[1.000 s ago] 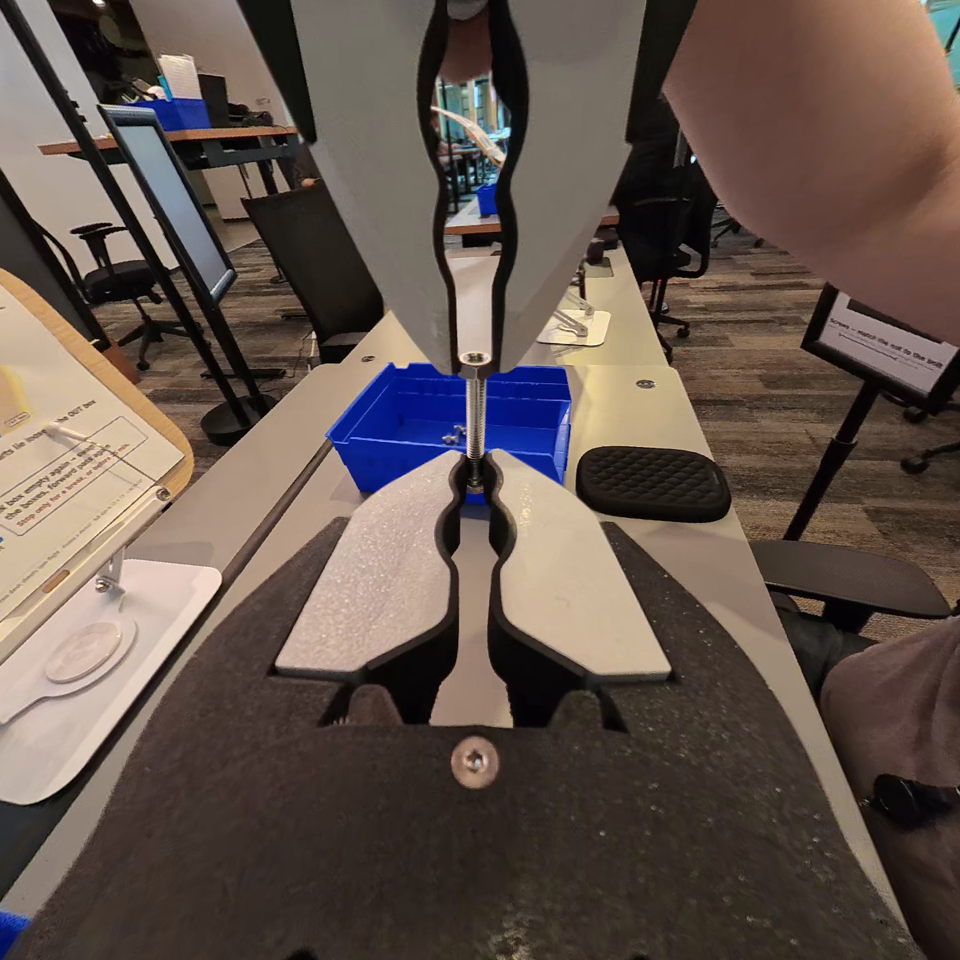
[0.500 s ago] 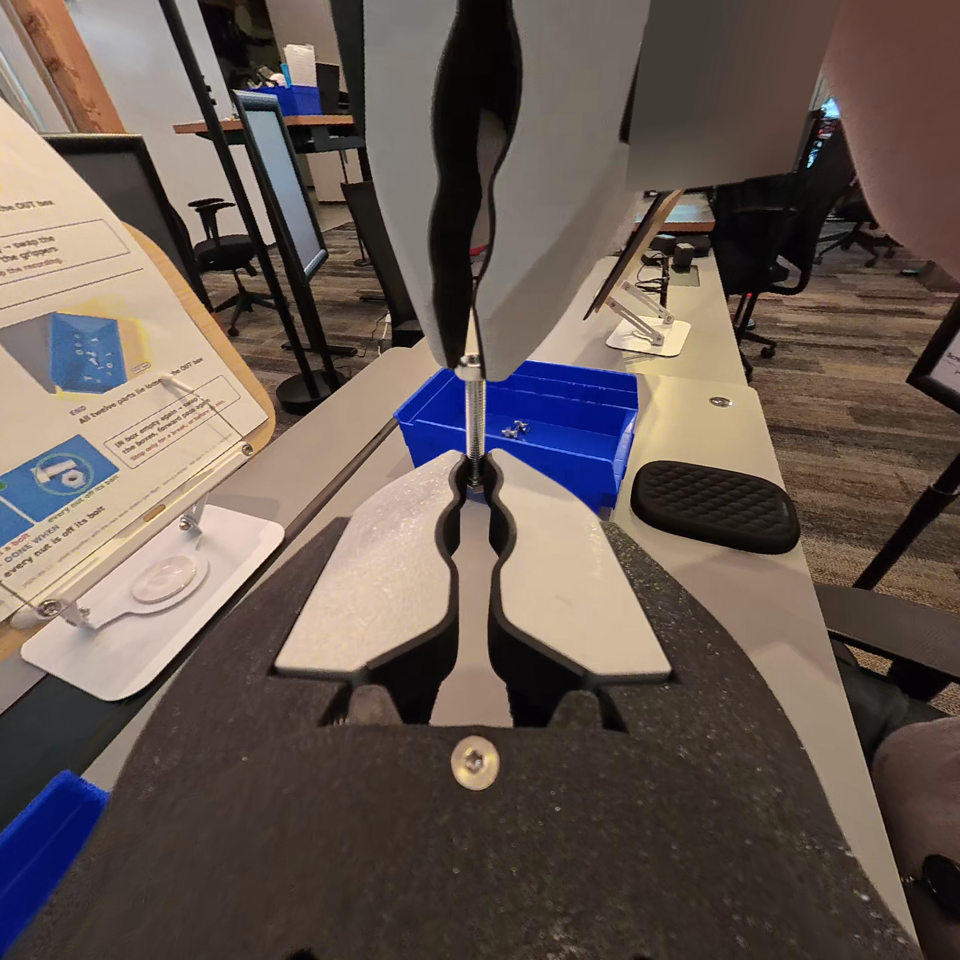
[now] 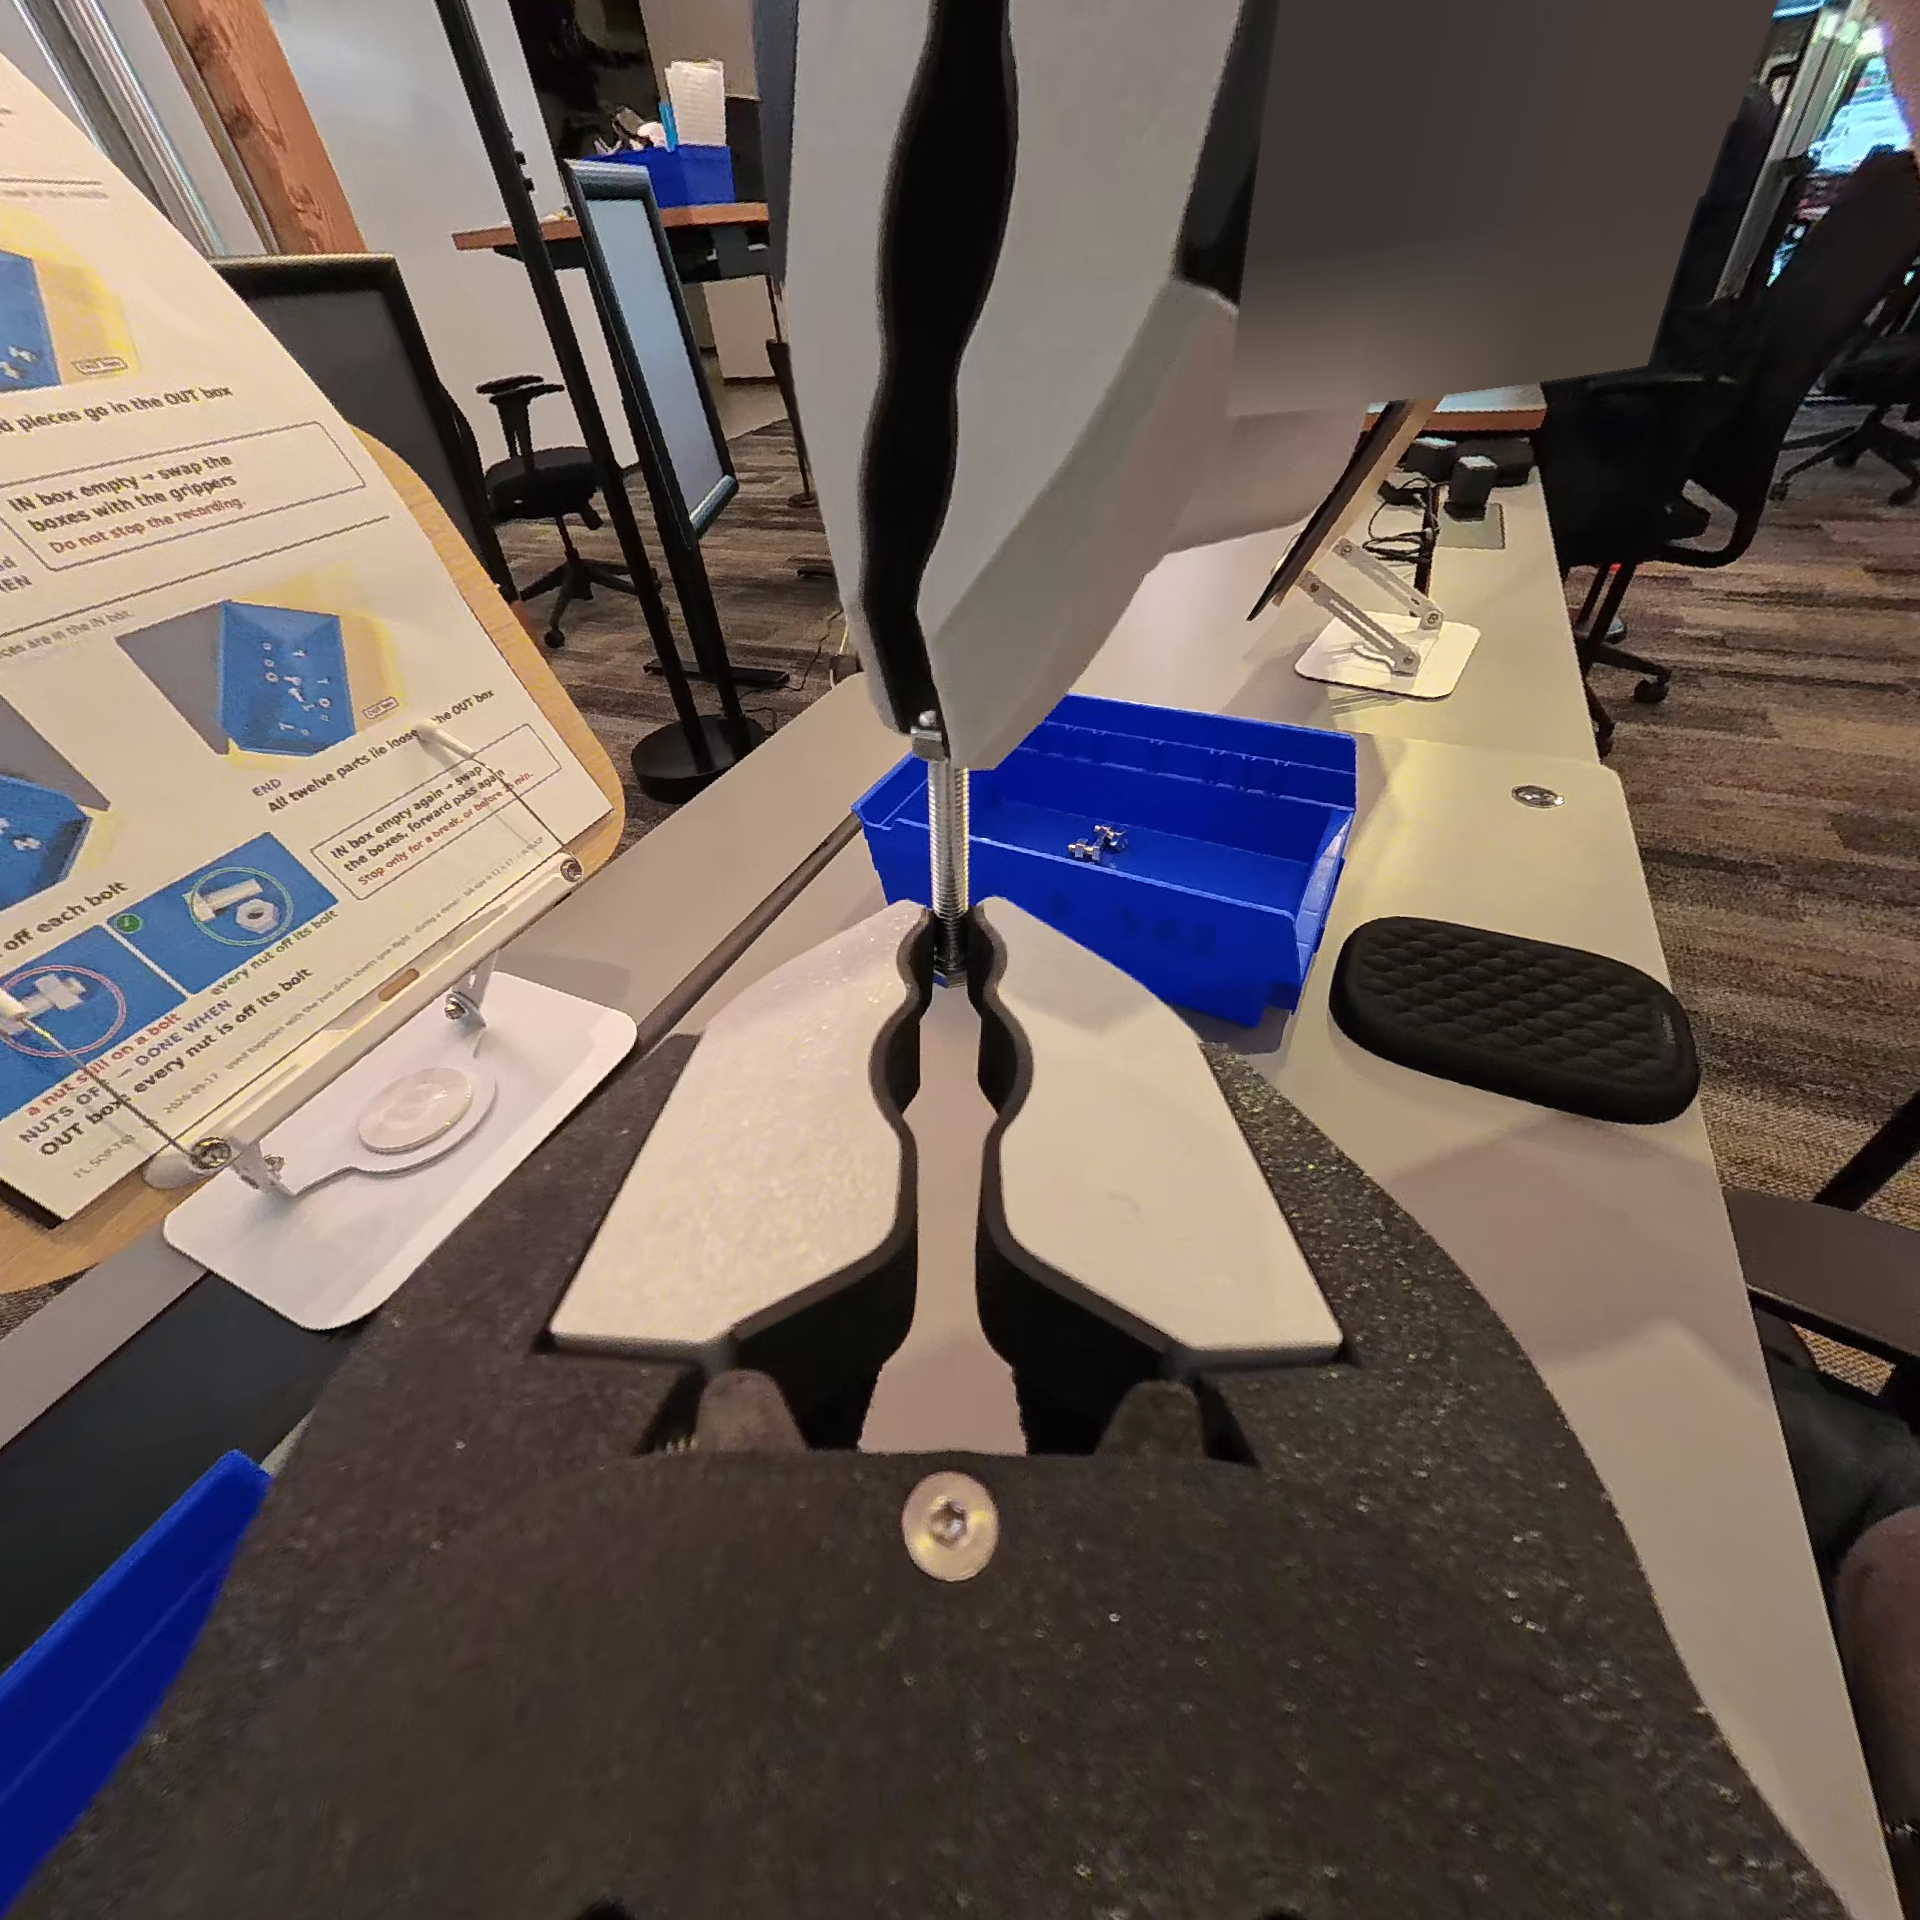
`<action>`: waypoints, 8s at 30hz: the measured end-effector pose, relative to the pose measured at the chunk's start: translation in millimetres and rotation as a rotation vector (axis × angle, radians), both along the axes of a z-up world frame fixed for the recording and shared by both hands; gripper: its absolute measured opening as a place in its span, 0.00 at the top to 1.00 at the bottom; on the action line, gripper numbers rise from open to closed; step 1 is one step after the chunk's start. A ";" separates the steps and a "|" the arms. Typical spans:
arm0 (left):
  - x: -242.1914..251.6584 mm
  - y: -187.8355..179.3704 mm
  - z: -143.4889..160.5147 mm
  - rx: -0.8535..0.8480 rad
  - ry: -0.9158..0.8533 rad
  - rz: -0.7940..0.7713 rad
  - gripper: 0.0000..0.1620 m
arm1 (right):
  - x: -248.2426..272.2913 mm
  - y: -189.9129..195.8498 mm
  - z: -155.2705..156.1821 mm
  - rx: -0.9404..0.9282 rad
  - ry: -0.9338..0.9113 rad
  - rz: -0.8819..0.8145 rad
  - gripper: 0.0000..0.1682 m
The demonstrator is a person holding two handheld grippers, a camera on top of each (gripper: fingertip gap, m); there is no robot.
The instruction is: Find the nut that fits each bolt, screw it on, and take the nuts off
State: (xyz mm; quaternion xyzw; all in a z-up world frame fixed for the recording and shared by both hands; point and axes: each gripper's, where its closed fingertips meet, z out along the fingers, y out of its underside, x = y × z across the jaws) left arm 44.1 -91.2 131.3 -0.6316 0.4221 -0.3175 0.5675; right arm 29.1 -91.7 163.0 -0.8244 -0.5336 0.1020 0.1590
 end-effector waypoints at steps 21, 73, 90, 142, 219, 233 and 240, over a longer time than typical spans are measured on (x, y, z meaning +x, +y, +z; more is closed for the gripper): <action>1.8 -7.7 3.4 -0.014 -0.022 -0.052 0.97 | -11.5 4.5 1.2 0.070 0.031 0.082 0.91; 66.4 -44.1 -17.8 -0.046 -0.053 -0.269 0.97 | 58.5 -65.4 -10.8 0.560 1.218 0.402 0.66; 60.8 -38.5 -14.3 -0.046 -0.070 -0.242 0.97 | 61.2 -60.6 -9.7 0.599 1.203 0.378 0.66; 67.6 -53.3 -12.6 -0.021 -0.056 -0.291 0.97 | 54.5 -72.3 -7.9 0.598 1.226 0.395 0.58; 56.5 -39.5 -8.2 -0.086 -0.122 -0.277 0.97 | 56.0 -68.8 -11.7 0.551 1.220 0.387 0.61; 58.3 -42.6 -7.6 -0.090 -0.131 -0.293 0.97 | 59.7 -68.4 -4.4 0.556 1.253 0.350 0.63; 67.7 -47.4 -15.1 -0.071 -0.087 -0.303 0.97 | 47.8 -69.3 -19.7 0.501 1.199 0.380 0.59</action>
